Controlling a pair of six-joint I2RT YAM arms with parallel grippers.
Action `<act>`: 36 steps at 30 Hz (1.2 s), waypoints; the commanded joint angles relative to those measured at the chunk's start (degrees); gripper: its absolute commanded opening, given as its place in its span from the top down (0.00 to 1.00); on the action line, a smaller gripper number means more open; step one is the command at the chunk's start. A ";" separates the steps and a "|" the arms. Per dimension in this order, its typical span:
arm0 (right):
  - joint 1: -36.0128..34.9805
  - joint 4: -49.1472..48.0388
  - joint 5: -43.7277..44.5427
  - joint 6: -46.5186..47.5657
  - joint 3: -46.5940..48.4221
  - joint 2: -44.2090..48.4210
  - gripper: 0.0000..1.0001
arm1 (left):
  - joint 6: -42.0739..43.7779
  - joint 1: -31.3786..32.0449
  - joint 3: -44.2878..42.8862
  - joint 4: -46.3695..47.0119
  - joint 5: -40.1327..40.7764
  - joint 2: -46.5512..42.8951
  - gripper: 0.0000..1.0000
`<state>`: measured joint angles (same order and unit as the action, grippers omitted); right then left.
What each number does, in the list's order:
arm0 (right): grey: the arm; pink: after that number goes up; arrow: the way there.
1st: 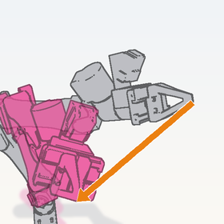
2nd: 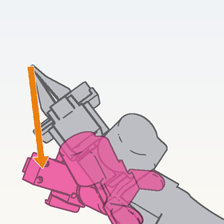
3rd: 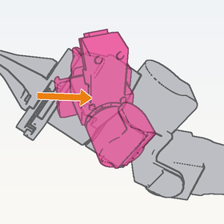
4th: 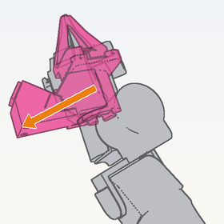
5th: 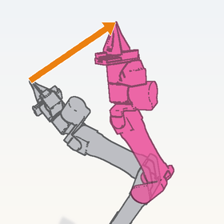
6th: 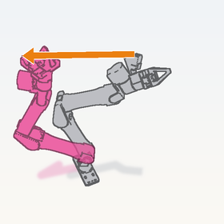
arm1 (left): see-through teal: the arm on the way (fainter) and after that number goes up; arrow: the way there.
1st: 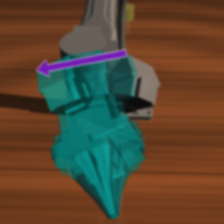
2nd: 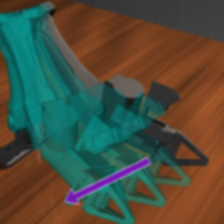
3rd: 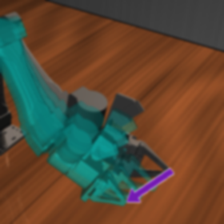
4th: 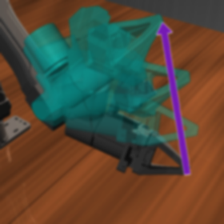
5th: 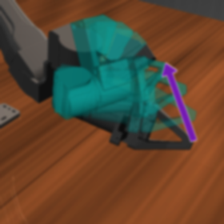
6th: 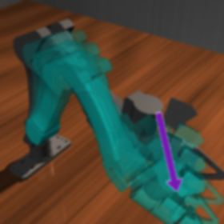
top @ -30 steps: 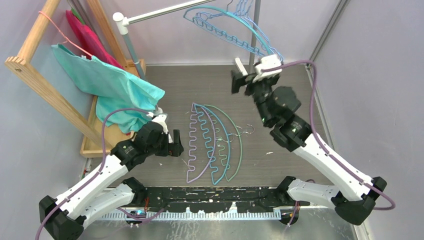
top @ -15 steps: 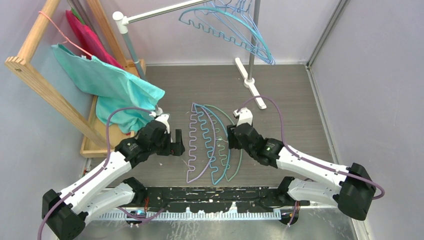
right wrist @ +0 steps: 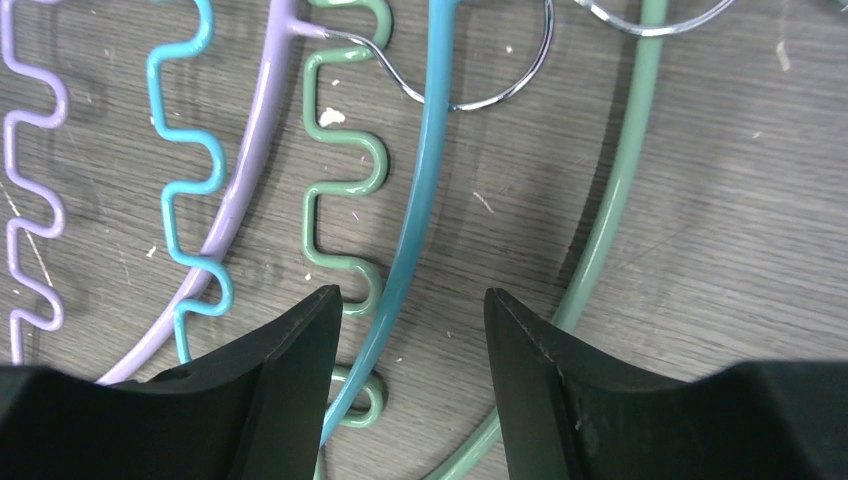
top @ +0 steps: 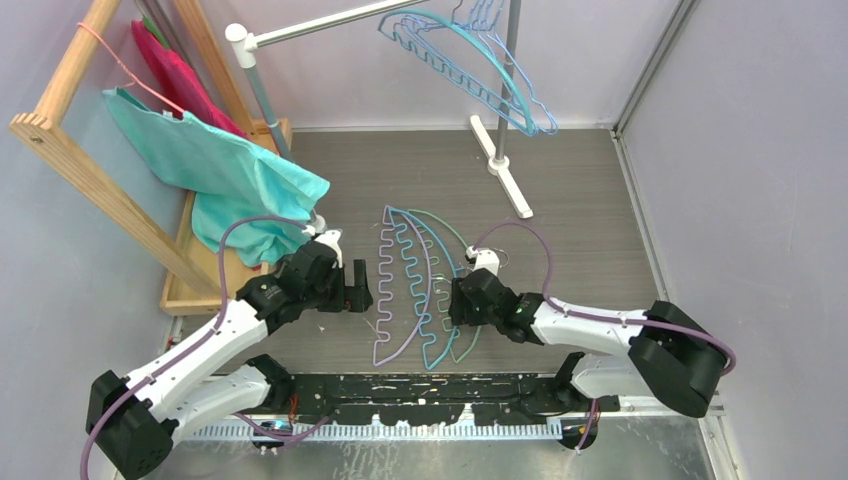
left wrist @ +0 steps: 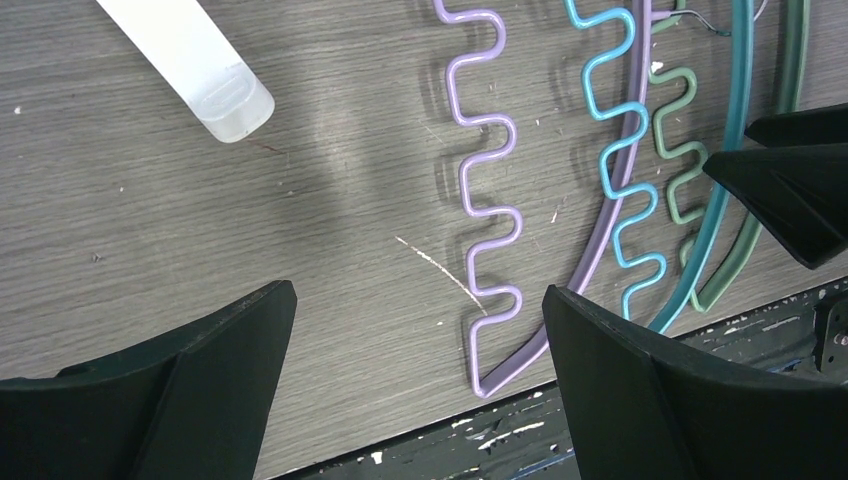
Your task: Organize the hangers
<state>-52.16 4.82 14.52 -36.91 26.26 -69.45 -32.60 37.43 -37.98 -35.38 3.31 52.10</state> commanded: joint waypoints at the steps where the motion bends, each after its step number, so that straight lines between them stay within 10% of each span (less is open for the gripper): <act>1: -0.13 -9.27 -1.38 -3.49 -1.69 -2.95 0.41 | -1.19 -0.08 0.65 2.55 -0.79 -0.84 0.02; 6: -0.11 -12.60 -0.47 -3.63 -2.71 -6.12 0.53 | -1.35 -0.10 0.86 2.01 -1.25 -1.11 0.02; 13: -1.23 -10.84 2.98 -2.39 -1.55 -6.41 0.94 | -1.50 -0.10 1.63 1.52 -0.85 -2.32 0.02; 25: -13.82 15.78 26.94 4.95 16.10 5.17 0.99 | -2.14 -0.12 1.90 2.01 -1.03 -2.52 0.02; 36: -22.30 34.14 55.62 12.70 42.45 -8.73 0.99 | -2.26 -0.08 2.06 0.75 -1.42 -4.55 0.02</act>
<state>-74.48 33.12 53.98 -28.01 60.49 -75.77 -34.09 37.43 -35.94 -35.44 2.68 49.23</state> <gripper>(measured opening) 0.114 0.979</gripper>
